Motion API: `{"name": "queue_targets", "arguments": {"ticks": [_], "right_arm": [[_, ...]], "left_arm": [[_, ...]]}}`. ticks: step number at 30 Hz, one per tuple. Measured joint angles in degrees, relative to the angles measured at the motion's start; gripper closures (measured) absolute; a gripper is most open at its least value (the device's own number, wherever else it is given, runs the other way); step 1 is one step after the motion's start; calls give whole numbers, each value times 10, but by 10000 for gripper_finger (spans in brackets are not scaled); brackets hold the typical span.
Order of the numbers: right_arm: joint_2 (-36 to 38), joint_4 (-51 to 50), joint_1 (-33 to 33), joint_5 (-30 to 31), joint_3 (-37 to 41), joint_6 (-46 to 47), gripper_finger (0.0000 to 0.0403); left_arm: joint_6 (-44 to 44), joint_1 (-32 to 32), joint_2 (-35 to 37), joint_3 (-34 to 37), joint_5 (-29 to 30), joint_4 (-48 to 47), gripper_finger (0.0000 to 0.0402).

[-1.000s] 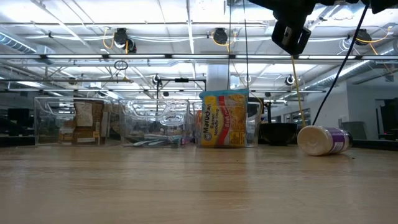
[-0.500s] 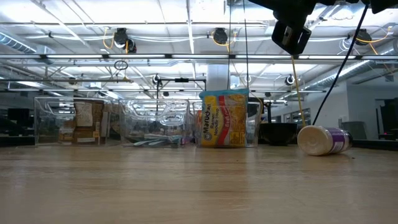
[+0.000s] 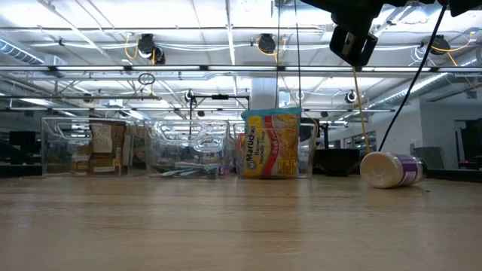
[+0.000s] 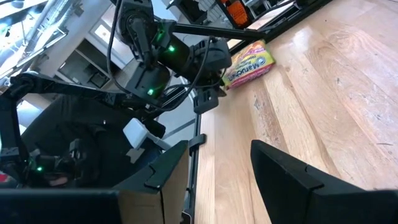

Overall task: Pick & Place Food Item
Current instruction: Put the green noodle pack into the right transparent bin

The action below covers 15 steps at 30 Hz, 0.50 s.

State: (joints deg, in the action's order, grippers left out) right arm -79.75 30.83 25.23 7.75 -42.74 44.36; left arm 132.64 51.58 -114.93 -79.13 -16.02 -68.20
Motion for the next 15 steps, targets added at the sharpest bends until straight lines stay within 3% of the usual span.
{"name": "queue_targets", "arguments": {"ticks": [8, 15], "right_arm": [[0, 0, 0, 0, 0, 0, 239], [0, -4, 0, 0, 0, -2, 239]], "left_arm": [[-16, -15, 0, 2, 26, -64, 255], [-40, -29, 0, 30, 25, -46, 305]]}}
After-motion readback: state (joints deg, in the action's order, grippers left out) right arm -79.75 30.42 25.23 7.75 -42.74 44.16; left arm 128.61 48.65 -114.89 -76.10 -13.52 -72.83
